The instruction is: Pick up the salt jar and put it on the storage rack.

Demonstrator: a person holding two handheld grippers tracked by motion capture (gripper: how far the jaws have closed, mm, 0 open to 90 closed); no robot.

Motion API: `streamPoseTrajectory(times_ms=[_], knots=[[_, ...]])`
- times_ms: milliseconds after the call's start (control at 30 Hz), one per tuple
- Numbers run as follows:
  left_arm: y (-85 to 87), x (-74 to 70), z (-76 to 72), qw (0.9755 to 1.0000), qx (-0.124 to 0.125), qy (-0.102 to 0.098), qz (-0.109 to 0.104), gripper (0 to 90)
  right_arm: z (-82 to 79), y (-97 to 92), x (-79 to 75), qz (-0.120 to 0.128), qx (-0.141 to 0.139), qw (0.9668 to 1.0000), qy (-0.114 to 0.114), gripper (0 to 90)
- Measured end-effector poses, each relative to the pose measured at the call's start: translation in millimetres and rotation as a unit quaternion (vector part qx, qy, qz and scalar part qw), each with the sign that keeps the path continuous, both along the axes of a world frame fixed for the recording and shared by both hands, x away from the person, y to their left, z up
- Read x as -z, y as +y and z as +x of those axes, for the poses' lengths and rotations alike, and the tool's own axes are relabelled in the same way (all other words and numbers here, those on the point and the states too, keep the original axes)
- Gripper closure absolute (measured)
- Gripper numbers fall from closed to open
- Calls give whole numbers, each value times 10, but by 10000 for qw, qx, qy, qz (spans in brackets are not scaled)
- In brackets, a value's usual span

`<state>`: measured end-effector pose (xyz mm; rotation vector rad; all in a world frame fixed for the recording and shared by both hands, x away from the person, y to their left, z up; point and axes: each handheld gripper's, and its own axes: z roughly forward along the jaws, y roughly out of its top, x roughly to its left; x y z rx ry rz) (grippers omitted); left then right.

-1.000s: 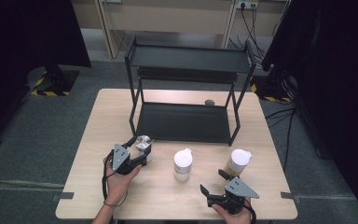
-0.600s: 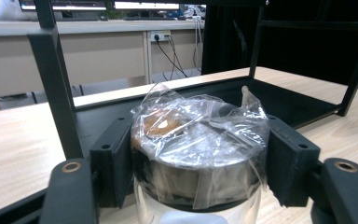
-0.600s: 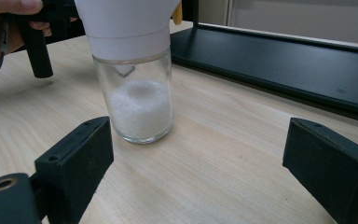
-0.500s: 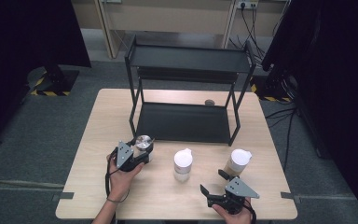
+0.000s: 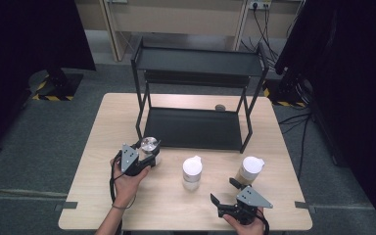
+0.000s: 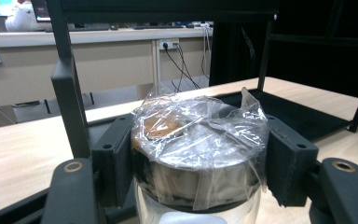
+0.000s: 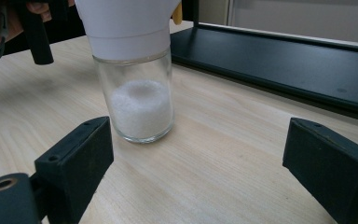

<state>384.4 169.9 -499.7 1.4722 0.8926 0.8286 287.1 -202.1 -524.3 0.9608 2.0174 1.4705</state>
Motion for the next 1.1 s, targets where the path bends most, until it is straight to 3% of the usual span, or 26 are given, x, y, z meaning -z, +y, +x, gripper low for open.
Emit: streamPoseTrajectory(times_ms=[467,1100], knots=[[-72,-214,137,9998,-48,-168,11,350,-2,-5,0,28,10,10000,16,87],[-204,-359,305,9996,-77,-254,85,350,-4,-9,0,41,9,10000,27,87]])
